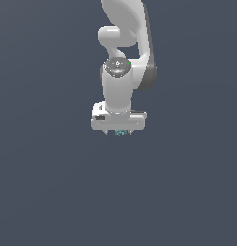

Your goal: Pick up the object and move it to a goal position.

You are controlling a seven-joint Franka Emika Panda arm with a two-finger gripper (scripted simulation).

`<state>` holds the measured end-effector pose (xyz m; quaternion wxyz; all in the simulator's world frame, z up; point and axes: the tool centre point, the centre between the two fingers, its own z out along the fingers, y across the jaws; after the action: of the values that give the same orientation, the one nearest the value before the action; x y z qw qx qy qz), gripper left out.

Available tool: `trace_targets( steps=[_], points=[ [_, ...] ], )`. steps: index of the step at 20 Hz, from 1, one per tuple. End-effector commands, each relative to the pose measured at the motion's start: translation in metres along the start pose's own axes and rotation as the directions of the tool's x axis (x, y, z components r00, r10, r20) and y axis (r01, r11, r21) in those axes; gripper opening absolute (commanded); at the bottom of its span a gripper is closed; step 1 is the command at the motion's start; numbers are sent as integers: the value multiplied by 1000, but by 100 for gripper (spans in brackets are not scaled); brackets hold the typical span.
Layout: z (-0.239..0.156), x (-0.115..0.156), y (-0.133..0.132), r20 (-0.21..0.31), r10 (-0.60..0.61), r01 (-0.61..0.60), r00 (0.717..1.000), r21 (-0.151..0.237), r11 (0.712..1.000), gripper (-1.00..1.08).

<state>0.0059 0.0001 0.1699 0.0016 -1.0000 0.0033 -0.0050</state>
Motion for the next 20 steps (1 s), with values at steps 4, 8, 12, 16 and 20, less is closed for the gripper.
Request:
trace_targets(
  steps=[4,8,12,16,20],
  points=[
    [0,0,3,1,4,-4,1000,-4,1000,100],
    [-1,-2,16,6,21,-21,1000,-19,1000,100],
    [-2,-1,20,7,27,-27,1000,-24,999,100],
    [0,-4,18,7,21,-21,1000,-22,1000,100],
    [7,-11,16,7,7,-6,1000,-20,1000,100]
  ],
)
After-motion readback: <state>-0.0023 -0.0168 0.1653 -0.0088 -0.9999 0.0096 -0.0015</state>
